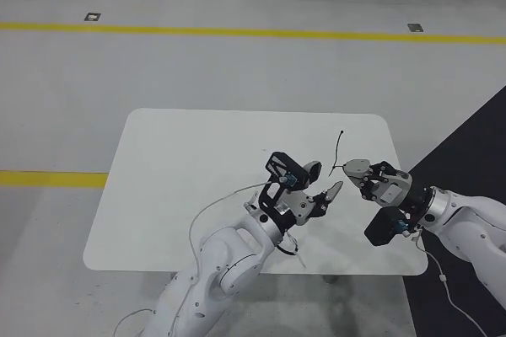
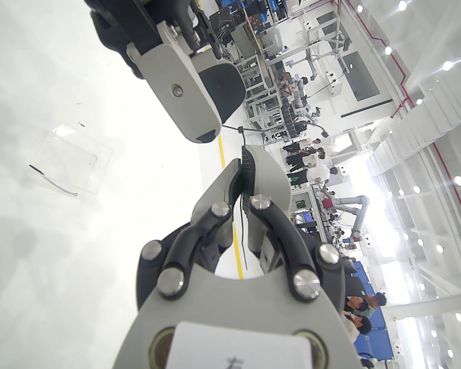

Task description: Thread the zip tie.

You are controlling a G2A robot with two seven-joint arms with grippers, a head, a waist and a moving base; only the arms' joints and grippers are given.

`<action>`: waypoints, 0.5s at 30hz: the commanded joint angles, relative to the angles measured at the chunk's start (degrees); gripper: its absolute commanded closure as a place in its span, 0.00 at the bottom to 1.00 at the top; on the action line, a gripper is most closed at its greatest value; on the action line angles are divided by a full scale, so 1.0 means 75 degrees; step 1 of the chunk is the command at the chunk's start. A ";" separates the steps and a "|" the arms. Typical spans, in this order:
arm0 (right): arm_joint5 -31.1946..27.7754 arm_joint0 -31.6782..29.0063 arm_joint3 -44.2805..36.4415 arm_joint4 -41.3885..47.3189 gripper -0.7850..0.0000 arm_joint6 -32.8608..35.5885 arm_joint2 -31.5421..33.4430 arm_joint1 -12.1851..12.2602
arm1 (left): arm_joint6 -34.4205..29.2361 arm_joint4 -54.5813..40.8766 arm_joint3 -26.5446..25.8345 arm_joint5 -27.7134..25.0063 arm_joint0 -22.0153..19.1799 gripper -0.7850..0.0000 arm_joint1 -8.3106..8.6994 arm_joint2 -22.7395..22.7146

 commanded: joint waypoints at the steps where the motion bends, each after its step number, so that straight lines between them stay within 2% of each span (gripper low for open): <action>1: 0.0000 0.0000 0.0000 0.0000 1.00 0.0000 0.0000 0.0000 | 0.0004 -0.0031 0.0027 0.0047 -0.0045 0.58 -0.0016 0.0014; 15: 0.0000 0.0000 0.0000 0.0000 1.00 0.0000 0.0000 0.0000 | -0.0044 -0.0143 0.0085 0.0104 -0.0121 0.65 -0.0076 0.0025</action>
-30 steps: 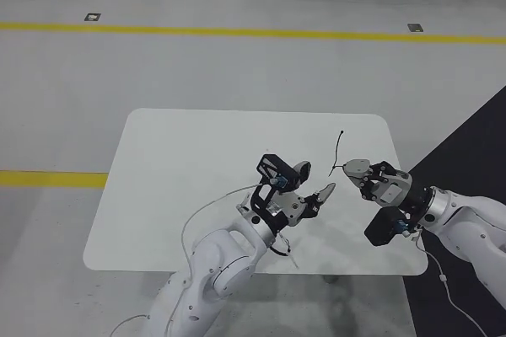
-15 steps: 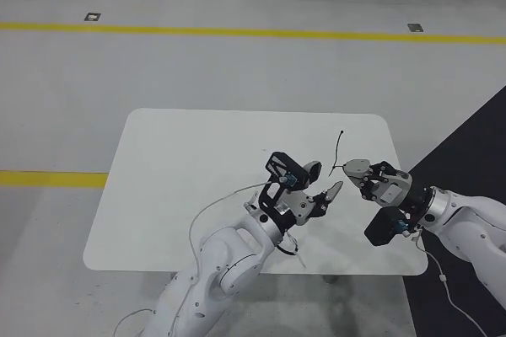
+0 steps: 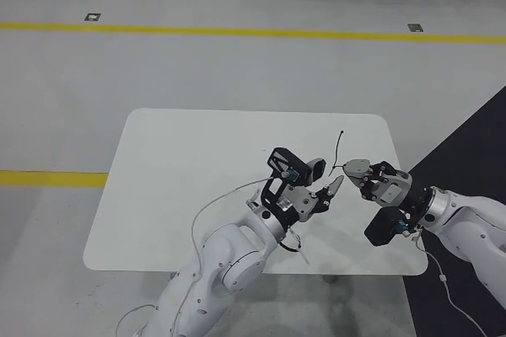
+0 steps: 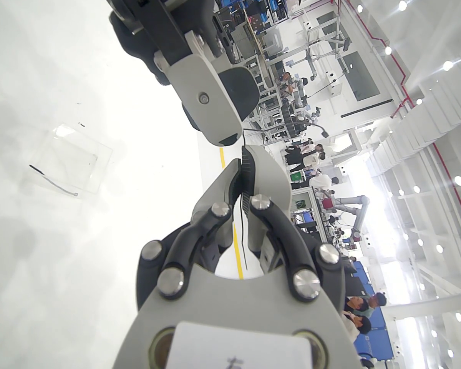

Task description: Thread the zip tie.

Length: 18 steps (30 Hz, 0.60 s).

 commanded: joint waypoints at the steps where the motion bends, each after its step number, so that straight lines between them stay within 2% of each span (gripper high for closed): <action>1: 0.0000 0.0000 0.0000 0.0000 1.00 0.0000 0.0000 0.0000 | -0.0007 -0.0029 0.0009 -0.0029 0.0024 0.67 0.0001 -0.0019; 15: 0.0000 0.0000 0.0000 0.0000 1.00 0.0000 0.0000 0.0000 | -0.0050 -0.0056 0.0019 -0.0051 0.0009 0.88 -0.0030 -0.0025; 18: 0.0000 0.0000 0.0000 0.0000 1.00 0.0000 0.0000 0.0000 | -0.0058 -0.0040 0.0030 -0.0051 0.0002 0.98 -0.0036 -0.0024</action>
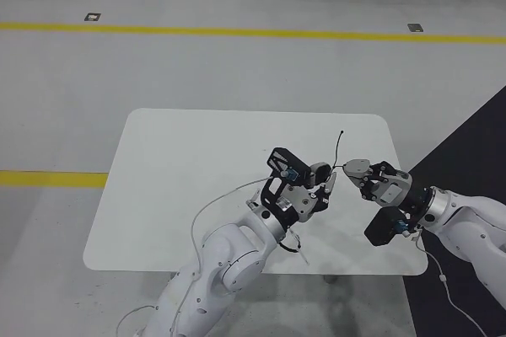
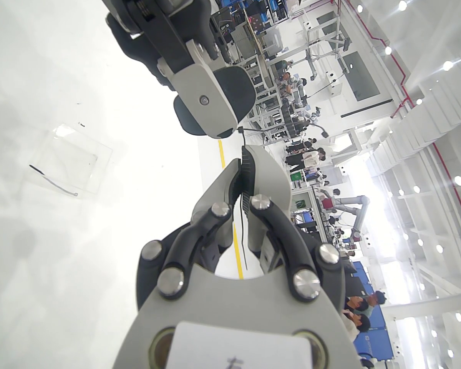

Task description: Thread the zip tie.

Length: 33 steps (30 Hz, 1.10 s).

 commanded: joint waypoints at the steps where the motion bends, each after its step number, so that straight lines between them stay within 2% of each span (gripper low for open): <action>1: 0.0000 0.0000 0.0000 0.0000 1.00 0.0000 0.0000 0.0000 | -0.0011 0.0007 0.0009 0.0002 -0.0002 1.00 -0.0003 -0.0004; 18: 0.0000 0.0000 0.0000 0.0000 1.00 0.0000 0.0000 0.0000 | -0.0010 0.0124 0.0009 -0.0221 0.0138 1.00 0.0002 0.0001; 33: 0.0000 0.0000 0.0000 0.0000 1.00 0.0000 0.0000 0.0000 | 0.0257 0.0991 0.0002 -0.0675 0.0455 1.00 0.0102 -0.0002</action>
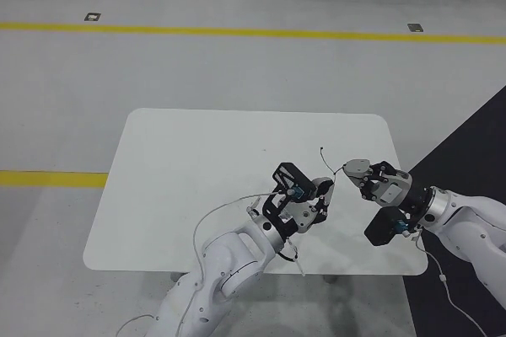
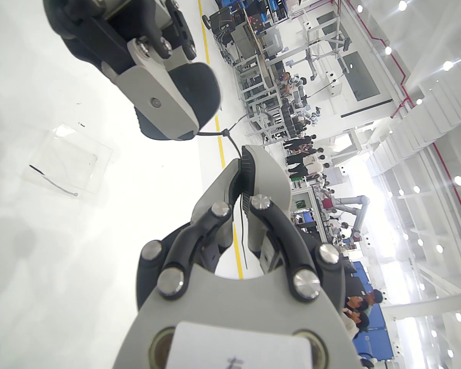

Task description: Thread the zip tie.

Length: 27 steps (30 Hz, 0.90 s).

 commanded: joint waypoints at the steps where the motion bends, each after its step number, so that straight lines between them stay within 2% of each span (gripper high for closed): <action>1: 0.0000 0.0000 0.0000 0.0000 1.00 0.0000 0.0000 0.0000 | 0.0039 0.0053 0.0047 -0.0039 0.0043 1.00 0.0008 0.0009; 27: 0.0000 0.0000 0.0000 0.0000 1.00 0.0000 0.0000 0.0000 | 0.0351 0.0287 0.0264 -0.0494 0.0507 1.00 0.0170 -0.0364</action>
